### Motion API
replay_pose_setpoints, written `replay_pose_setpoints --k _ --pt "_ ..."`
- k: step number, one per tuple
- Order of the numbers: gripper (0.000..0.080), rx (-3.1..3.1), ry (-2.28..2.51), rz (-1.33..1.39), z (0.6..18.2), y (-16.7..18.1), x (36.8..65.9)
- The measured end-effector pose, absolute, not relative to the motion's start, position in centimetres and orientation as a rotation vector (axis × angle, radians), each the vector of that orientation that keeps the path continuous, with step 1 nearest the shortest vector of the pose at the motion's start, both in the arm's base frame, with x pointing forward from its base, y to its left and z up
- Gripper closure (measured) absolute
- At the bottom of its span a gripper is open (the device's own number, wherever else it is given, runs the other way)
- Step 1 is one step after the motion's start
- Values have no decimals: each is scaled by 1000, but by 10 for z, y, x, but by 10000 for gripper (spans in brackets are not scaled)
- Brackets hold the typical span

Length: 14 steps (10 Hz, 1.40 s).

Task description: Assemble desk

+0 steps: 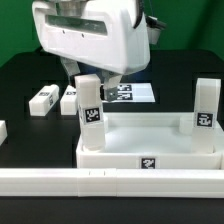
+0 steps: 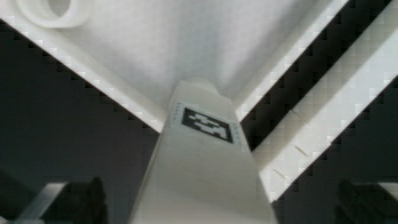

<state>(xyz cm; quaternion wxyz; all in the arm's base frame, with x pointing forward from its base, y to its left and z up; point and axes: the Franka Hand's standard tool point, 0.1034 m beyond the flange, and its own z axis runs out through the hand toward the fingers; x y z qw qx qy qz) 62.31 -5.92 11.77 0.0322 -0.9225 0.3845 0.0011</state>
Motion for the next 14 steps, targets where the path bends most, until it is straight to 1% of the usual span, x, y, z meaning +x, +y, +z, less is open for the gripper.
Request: replay_pose_setpoints --k 3,7,9,10,11,12,13,14 --pt "151 -2960 844 -8 118 -59 623" --pt "151 -3081 196 -37 116 -61 621" --pt "151 -3090 -37 -45 115 -61 619" --pt "151 -3090 -72 -46 114 -61 619" --pt "245 -3090 -79 -45 114 -61 619" --pt "381 -3090 -77 -44 113 -61 619" --pt "381 -3090 -76 -44 113 -61 619" --pt "512 -3091 -76 -44 113 -61 619"
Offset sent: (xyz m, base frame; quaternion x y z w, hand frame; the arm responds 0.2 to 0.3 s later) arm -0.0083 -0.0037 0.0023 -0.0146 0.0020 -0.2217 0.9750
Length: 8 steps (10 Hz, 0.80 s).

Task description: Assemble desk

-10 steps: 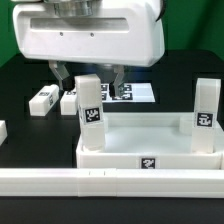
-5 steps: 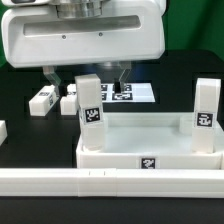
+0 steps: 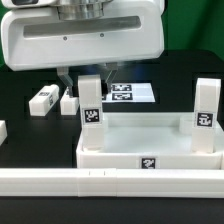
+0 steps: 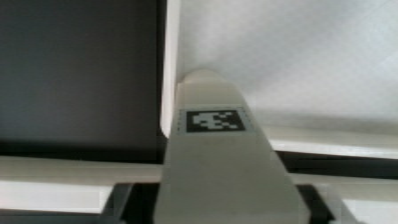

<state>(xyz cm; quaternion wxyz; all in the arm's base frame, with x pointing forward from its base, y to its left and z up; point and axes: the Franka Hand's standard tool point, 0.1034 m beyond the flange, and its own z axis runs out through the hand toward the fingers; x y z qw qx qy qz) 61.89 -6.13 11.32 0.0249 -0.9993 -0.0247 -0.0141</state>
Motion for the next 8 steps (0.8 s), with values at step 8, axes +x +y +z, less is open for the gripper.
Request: replay_pose_setpoints --k 8 --pt "511 -2990 744 -24 113 -63 619"
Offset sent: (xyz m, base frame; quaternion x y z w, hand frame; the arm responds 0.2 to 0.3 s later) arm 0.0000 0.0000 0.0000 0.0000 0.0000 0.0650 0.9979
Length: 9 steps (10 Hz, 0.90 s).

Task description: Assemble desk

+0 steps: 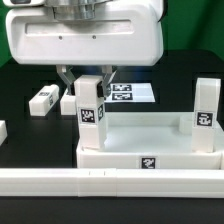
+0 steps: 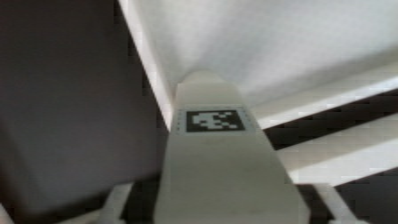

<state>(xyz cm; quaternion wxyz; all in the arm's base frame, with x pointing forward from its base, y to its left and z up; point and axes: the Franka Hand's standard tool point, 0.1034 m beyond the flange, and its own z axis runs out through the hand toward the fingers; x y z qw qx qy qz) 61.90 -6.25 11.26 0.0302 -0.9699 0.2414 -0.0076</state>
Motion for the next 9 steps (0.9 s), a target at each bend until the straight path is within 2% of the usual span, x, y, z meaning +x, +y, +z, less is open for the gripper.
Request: replay_pose_setpoints --k 7,9 --pt "509 -2587 1659 -9 111 -64 620" --pt "508 -2536 1730 -9 111 -64 621"
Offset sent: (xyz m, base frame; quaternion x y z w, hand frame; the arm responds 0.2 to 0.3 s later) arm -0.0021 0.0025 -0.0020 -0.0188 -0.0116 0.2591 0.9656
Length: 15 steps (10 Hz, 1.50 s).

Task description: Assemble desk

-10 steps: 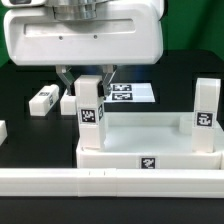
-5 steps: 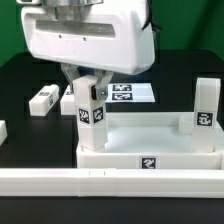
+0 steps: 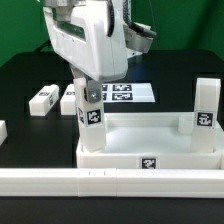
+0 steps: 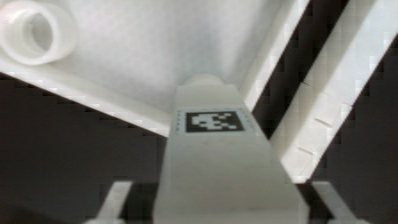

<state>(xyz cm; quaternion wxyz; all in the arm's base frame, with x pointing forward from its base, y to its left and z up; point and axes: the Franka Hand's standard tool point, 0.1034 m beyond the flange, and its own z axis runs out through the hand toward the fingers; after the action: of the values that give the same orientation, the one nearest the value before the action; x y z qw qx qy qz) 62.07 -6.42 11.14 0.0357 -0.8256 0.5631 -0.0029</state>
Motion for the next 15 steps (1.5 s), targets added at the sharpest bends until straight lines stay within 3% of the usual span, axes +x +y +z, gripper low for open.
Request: replay_pose_setpoints --k 2,3,4,15 --pt "508 -2507 1767 -5 111 -63 621" --pt "309 -2537 1724 -7 111 -63 621" --pt "181 -2563 1686 -9 111 -62 621" --pt "150 -3123 209 -58 111 -59 621"
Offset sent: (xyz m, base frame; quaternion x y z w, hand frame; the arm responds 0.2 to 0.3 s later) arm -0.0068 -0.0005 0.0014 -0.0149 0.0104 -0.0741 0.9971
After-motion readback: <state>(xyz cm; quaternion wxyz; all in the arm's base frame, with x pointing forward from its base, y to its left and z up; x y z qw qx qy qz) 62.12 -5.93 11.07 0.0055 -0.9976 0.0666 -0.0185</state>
